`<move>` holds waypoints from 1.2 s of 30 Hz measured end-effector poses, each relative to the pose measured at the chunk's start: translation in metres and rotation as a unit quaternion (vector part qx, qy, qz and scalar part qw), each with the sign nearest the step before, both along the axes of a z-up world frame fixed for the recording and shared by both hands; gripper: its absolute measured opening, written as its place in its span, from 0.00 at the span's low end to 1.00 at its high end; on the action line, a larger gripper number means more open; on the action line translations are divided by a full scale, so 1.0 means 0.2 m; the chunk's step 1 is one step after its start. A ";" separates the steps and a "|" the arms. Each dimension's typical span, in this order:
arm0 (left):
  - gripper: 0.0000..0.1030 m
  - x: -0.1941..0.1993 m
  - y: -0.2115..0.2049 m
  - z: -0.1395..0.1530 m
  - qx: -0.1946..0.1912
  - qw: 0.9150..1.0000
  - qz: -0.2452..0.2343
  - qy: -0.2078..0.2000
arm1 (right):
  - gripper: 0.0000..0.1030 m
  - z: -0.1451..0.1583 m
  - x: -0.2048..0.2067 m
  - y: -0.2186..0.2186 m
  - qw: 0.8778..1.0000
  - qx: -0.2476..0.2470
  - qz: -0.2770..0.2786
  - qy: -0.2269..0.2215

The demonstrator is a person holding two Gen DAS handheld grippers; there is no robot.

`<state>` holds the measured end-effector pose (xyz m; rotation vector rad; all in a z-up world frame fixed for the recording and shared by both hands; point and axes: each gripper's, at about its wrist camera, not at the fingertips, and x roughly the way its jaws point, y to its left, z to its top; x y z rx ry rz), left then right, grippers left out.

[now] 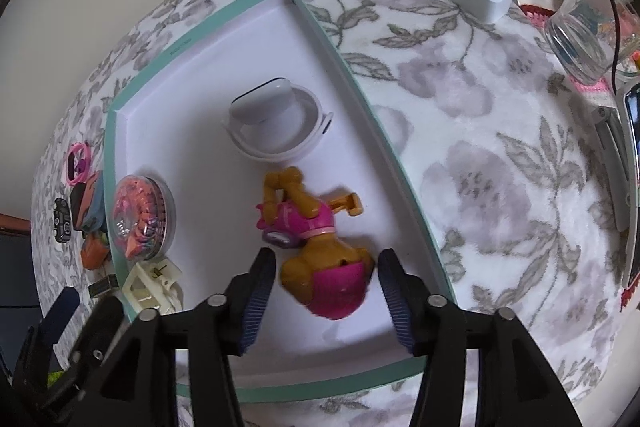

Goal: Organize rigid objects
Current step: 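Carry clip and doll into the white tray and open both tools, then move the right tool to the orange glue bottle and grasp it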

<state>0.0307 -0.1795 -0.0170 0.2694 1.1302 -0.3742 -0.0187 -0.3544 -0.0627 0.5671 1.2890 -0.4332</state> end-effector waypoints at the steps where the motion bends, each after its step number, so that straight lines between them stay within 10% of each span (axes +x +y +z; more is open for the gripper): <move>1: 0.75 0.01 0.02 0.00 -0.001 1.000 0.007 -0.001 | 0.57 0.00 0.01 0.00 1.000 -0.002 0.001 0.000; 36: 0.98 0.16 0.75 0.10 -0.089 0.961 0.262 -0.020 | 1.00 0.28 0.13 0.47 0.979 -0.068 0.151 -0.123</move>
